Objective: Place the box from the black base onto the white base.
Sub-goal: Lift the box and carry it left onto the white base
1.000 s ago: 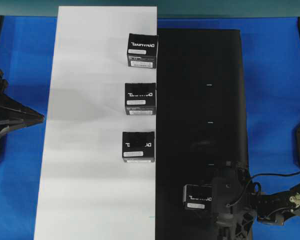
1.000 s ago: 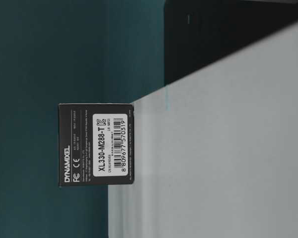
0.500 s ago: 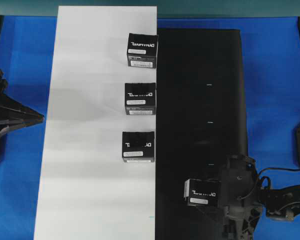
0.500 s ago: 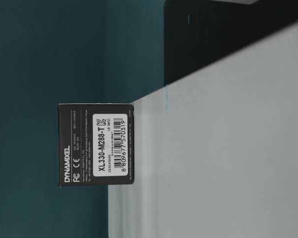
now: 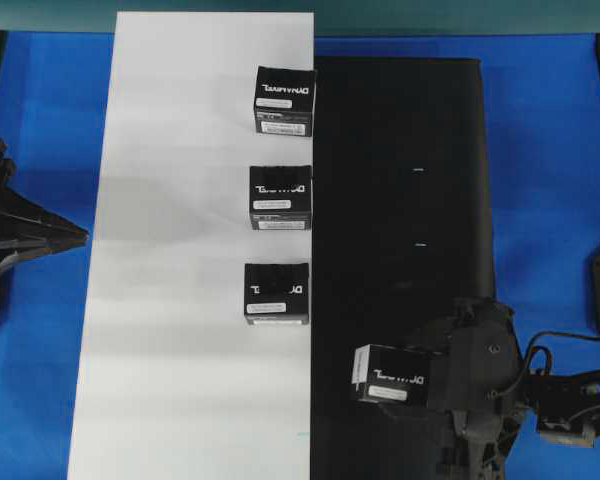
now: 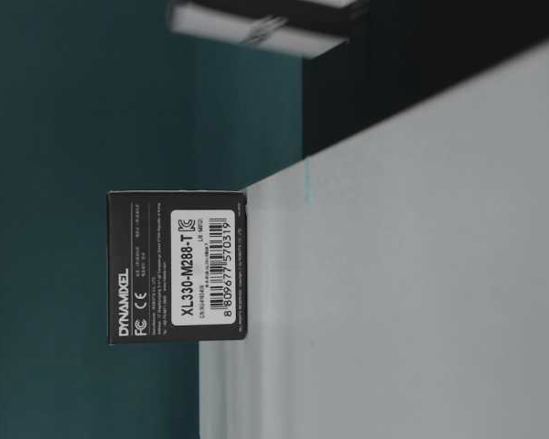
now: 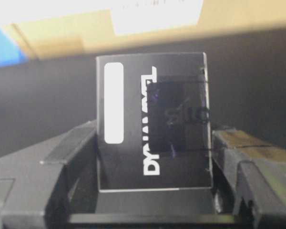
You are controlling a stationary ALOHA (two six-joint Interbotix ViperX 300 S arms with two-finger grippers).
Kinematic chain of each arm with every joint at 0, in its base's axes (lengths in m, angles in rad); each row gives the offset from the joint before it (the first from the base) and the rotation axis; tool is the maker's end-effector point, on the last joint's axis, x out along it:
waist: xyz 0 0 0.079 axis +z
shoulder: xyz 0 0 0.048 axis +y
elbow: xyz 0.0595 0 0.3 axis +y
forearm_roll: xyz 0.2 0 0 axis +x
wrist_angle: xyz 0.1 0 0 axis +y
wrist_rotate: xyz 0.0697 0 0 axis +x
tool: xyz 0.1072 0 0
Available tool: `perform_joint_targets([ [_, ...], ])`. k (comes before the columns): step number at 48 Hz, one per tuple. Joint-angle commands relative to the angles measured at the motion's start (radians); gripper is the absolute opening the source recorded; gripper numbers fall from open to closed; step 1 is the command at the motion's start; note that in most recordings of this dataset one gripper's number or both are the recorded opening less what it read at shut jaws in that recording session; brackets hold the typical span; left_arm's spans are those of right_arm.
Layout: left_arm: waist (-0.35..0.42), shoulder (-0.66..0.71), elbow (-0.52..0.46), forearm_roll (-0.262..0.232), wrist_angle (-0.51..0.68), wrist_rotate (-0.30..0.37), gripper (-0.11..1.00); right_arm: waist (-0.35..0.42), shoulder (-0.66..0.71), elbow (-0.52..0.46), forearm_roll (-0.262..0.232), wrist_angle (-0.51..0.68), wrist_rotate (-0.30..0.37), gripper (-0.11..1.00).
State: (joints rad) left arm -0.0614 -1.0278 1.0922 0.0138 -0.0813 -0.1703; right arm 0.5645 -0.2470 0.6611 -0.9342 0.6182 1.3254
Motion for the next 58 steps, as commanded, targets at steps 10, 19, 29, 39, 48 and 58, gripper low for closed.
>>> perform_joint_targets([
  [10, -0.002, 0.006, -0.02, 0.002, -0.005, -0.002, 0.01, -0.006, 0.026, -0.121, 0.101, 0.069, -0.149, 0.55],
  [19, -0.002, 0.008, -0.02, 0.002, -0.005, -0.002, 0.01, -0.018, 0.072, -0.196, 0.147, 0.094, -0.199, 0.55],
  [29, -0.002, 0.008, -0.018, 0.002, -0.003, -0.002, 0.01, -0.026, 0.135, -0.301, 0.179, 0.115, -0.253, 0.55],
  [39, -0.005, 0.009, -0.017, 0.002, -0.005, -0.002, 0.02, -0.044, 0.212, -0.411, 0.221, 0.152, -0.33, 0.55],
  [48, -0.012, 0.008, -0.017, 0.002, -0.005, -0.002, 0.01, -0.063, 0.272, -0.494, 0.264, 0.189, -0.417, 0.55],
  [58, -0.014, 0.005, -0.017, 0.002, -0.002, -0.002, 0.02, -0.081, 0.316, -0.548, 0.322, 0.212, -0.492, 0.55],
])
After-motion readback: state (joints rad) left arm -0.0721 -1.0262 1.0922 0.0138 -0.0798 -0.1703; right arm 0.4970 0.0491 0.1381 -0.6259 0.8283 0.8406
